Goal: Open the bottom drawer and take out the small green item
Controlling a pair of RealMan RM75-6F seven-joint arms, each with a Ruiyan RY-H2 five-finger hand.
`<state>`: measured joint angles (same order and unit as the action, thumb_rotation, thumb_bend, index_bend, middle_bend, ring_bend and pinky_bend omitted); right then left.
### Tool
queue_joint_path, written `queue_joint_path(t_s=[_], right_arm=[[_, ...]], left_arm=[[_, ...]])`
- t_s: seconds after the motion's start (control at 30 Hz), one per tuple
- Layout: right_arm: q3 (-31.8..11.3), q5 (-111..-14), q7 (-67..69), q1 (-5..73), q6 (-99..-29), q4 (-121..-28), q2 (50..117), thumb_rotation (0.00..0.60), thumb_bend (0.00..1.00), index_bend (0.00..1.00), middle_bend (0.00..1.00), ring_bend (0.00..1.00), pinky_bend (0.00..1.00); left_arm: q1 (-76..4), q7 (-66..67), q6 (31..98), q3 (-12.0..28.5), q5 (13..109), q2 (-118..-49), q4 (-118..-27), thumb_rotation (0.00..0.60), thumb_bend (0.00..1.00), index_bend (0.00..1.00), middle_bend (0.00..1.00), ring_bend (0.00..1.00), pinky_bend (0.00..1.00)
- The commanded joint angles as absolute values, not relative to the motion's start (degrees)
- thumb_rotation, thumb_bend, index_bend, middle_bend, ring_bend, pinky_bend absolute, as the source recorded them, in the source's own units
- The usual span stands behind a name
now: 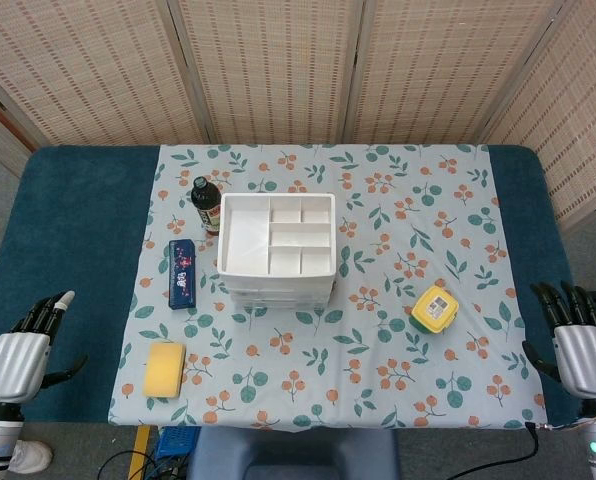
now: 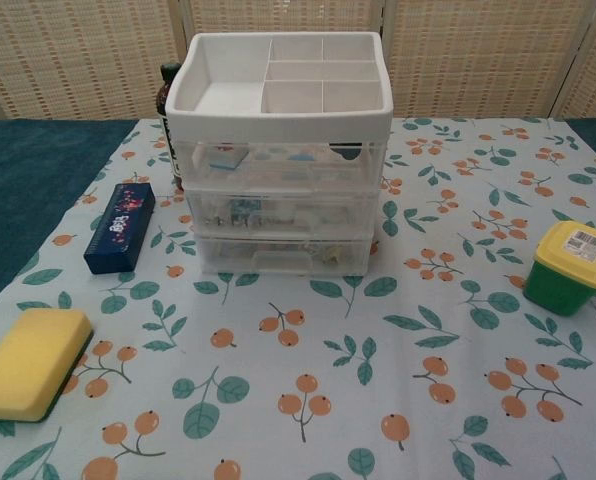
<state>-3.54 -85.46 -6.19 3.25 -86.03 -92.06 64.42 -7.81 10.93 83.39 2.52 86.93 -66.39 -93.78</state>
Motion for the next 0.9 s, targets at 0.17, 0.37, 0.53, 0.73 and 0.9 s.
queue_joint_path(t_s=[0.17,0.37,0.53,0.73,0.9], right_arm=[[-3.8,-85.3,-5.7,3.4,-85.8,-91.6,64.4,0.6,0.3,0.06,0.11,0.04,0.04],[-3.8,-85.7,-5.1,3.3,-86.2,-91.4,64.3,0.6,0.3,0.06,0.11,0.04,0.04],[-3.8,-86.0,-4.7,3.1,-86.8,-91.2,64.1,0.6,0.3,0.06,0.12,0.04,0.04],[-4.2,-86.1,-4.9,3.0,-87.4,-91.5,63.6,0.6,0.3,0.06,0.12,0.04,0.04],[-4.7,-86.2,-5.4,3.5,-87.3,-92.1,63.3,0.6,0.3,0.06,0.12,0.04,0.04]], left_arm=[[-8.3,12.4,82.9,2.9,86.2,-66.6,-94.7,0.6,0.2,0.06,0.12,0.13,0.35],[-7.9,13.0,84.0,3.1,85.9,-66.8,-95.5,0.6,0.2,0.07,0.12,0.14,0.35],[-7.7,10.2,84.7,3.4,86.0,-66.9,-96.0,0.6,0.2,0.12,0.13,0.15,0.35],[-8.2,6.2,85.1,3.6,87.6,-66.2,-95.6,0.6,0.2,0.23,0.24,0.28,0.44],[-9.6,-0.2,84.5,3.9,89.7,-66.6,-96.0,0.6,0.2,0.29,0.36,0.38,0.58]])
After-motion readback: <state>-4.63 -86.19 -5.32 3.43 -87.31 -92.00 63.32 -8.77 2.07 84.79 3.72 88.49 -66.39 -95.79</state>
